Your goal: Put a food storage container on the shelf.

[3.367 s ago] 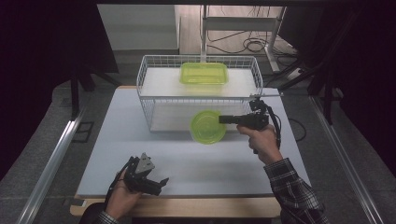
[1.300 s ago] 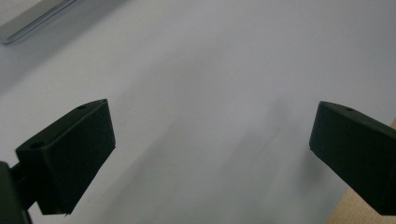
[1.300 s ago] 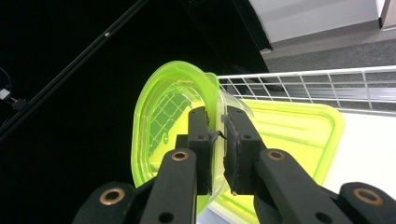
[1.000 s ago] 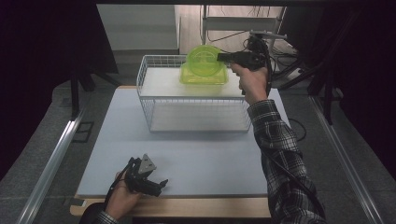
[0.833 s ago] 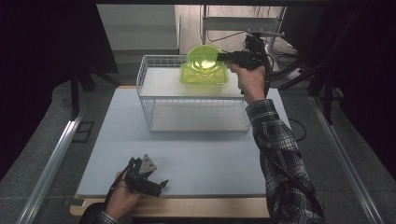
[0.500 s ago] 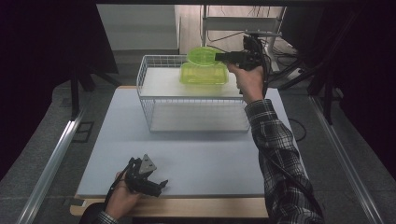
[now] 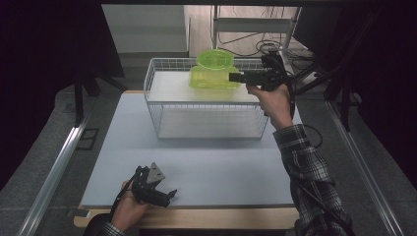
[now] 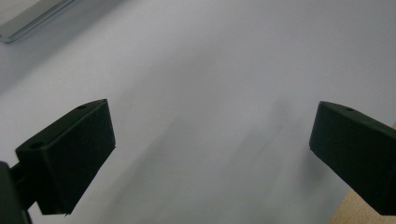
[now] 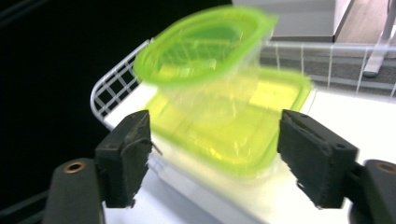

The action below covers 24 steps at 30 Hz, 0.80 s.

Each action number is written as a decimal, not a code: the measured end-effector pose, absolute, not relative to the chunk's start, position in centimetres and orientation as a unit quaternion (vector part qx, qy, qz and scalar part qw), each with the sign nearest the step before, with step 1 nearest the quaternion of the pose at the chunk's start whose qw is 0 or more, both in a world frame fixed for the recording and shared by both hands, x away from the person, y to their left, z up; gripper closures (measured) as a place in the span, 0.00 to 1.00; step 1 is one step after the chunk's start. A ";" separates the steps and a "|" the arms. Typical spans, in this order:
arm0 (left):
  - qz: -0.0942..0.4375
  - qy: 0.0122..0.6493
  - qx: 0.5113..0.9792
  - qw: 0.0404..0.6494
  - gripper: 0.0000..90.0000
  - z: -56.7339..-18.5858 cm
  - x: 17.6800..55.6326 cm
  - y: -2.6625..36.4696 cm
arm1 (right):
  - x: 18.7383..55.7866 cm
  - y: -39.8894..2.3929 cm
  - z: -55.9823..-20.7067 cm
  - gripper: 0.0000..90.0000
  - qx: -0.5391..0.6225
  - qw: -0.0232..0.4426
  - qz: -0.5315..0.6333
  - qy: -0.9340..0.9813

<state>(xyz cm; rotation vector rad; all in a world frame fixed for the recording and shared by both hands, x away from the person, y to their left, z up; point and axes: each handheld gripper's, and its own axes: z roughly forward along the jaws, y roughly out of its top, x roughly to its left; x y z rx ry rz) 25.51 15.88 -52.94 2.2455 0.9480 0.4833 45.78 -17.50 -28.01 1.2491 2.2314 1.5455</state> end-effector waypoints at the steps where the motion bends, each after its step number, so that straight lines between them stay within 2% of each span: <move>1: 0.184 0.361 0.855 0.323 0.00 -52.9 25.5 15.9 | 45.3 -17.6 -28.4 0.25 0.412 0.077 0.514 0.748; 18: 0.184 0.358 0.857 0.322 0.00 -53.1 25.5 15.7 | 39.5 -19.1 -36.8 0.06 0.374 0.110 0.471 0.791; 24: 0.184 0.358 0.857 0.321 0.00 -53.1 25.5 15.7 | 37.8 -20.2 -40.7 0.05 0.374 0.107 0.459 0.799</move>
